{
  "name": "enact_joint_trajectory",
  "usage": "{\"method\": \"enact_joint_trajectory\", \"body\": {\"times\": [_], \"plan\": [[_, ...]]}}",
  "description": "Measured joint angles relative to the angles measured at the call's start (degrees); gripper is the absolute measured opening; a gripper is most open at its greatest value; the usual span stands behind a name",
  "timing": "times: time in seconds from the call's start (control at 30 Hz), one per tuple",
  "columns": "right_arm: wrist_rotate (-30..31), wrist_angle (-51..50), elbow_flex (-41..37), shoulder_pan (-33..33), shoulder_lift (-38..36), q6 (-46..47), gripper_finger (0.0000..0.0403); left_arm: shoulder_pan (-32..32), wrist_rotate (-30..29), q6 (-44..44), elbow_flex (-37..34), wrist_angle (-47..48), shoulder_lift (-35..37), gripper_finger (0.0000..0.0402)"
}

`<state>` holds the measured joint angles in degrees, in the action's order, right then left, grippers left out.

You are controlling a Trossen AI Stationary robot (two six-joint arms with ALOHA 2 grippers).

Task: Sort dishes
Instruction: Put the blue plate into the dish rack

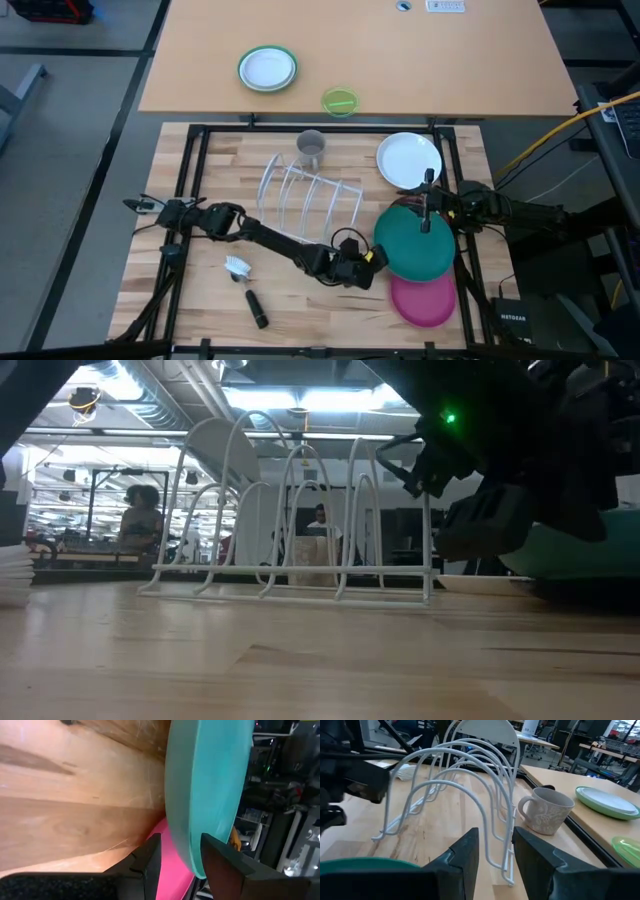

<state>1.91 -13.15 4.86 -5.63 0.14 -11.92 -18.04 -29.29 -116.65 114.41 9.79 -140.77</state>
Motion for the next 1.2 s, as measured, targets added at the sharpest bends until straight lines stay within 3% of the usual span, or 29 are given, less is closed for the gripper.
{"method": "enact_joint_trajectory", "body": {"times": [0.47,0.87,1.2], "plan": [[-0.02,-0.02,0.0,0.0,0.0,0.11,0.0127,3.18,5.49,-3.89,0.01,4.85,0.01,0.0127],[-0.02,-0.04,-0.01,0.0,0.0,0.11,0.0127,4.35,6.58,-4.9,0.0,10.06,0.02,0.0123],[-0.02,-0.02,-0.02,0.0,0.0,0.11,0.0127,4.39,7.95,-1.07,0.0,12.23,0.02,0.0023]]}}
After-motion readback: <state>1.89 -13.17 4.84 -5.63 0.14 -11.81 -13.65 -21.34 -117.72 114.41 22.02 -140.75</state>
